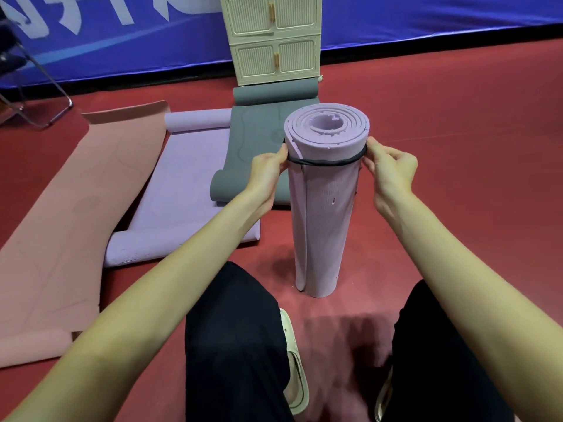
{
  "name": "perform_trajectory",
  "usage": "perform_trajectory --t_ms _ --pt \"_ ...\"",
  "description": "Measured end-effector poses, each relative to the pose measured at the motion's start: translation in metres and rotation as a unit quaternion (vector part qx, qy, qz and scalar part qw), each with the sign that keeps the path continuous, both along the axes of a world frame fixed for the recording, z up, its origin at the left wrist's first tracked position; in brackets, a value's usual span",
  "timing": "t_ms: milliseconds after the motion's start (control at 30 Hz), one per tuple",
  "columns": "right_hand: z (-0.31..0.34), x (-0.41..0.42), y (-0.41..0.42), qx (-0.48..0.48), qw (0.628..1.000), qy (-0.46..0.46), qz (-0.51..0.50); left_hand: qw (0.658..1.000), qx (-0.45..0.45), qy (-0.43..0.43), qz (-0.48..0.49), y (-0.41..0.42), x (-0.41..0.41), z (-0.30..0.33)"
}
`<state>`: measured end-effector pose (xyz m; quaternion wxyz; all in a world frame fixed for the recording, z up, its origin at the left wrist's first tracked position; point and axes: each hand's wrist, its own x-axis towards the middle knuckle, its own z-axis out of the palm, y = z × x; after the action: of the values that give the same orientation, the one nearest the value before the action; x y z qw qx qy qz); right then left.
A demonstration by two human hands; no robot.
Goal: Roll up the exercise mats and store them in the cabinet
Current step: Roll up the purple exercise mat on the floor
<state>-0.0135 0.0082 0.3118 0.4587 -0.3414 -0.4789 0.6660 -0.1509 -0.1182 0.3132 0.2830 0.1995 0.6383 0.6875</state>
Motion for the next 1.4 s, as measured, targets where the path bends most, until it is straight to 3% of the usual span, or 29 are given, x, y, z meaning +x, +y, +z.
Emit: perform_trajectory --t_ms 233,533,833,1033,1200,1400 --pt "-0.002 0.0 0.007 -0.062 0.994 -0.03 0.08 1.0 0.007 0.008 0.023 0.001 0.003 0.001" --pt "-0.042 0.002 0.007 -0.088 0.985 -0.121 0.084 0.992 -0.113 0.051 0.037 -0.007 -0.002 -0.052" --pt "-0.113 0.006 0.008 -0.189 0.966 -0.154 0.083 0.981 -0.191 -0.006 0.034 -0.01 0.004 -0.125" --pt "-0.163 0.007 0.017 -0.172 0.945 -0.26 0.101 0.965 -0.257 -0.03 0.031 -0.012 0.004 -0.164" --pt "-0.183 0.002 0.021 -0.161 0.935 -0.3 0.098 0.959 -0.28 -0.033 0.031 -0.008 0.006 -0.167" --pt "-0.162 0.005 0.021 -0.19 0.936 -0.275 0.111 0.96 -0.269 -0.072 0.015 -0.007 0.008 -0.149"
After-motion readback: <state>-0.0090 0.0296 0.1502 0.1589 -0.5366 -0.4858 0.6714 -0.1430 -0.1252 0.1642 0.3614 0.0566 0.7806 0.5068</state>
